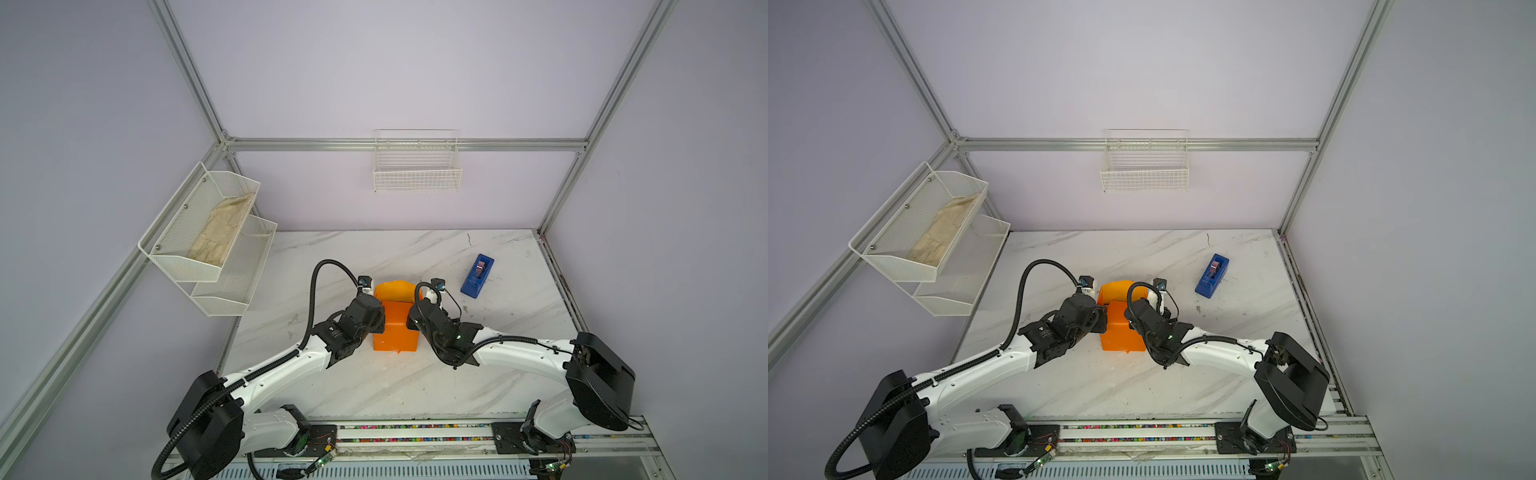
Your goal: Wrap the gift box in paper
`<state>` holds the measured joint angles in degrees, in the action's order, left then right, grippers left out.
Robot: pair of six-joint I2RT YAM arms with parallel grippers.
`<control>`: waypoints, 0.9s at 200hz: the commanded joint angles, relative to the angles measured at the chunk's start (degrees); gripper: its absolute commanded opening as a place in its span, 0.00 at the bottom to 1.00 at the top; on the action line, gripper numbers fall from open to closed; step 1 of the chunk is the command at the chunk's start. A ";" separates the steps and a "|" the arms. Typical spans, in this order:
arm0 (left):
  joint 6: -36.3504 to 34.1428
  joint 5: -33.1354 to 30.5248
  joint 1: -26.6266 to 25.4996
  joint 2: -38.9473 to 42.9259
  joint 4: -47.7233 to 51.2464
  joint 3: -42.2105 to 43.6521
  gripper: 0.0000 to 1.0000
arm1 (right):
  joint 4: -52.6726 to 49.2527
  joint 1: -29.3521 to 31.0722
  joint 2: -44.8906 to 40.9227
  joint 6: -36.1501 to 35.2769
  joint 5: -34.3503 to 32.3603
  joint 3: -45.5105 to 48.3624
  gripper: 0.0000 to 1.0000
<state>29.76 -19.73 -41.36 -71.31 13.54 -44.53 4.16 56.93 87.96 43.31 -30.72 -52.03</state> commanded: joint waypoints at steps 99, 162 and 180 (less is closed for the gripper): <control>0.04 4.35 -0.91 0.38 -1.65 -1.80 0.00 | -2.14 0.64 -0.16 1.61 1.19 0.28 0.00; 1.17 3.80 -0.91 0.22 -0.87 -1.23 0.00 | -11.07 0.64 -5.93 1.03 0.60 -5.22 0.51; 1.70 3.27 -0.91 0.63 -1.02 -0.73 0.00 | -15.91 0.64 -8.97 0.84 1.89 -8.69 0.55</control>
<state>30.44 -18.15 -41.71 -71.70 12.43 -44.53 -4.21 57.30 84.55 44.21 -29.47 -54.98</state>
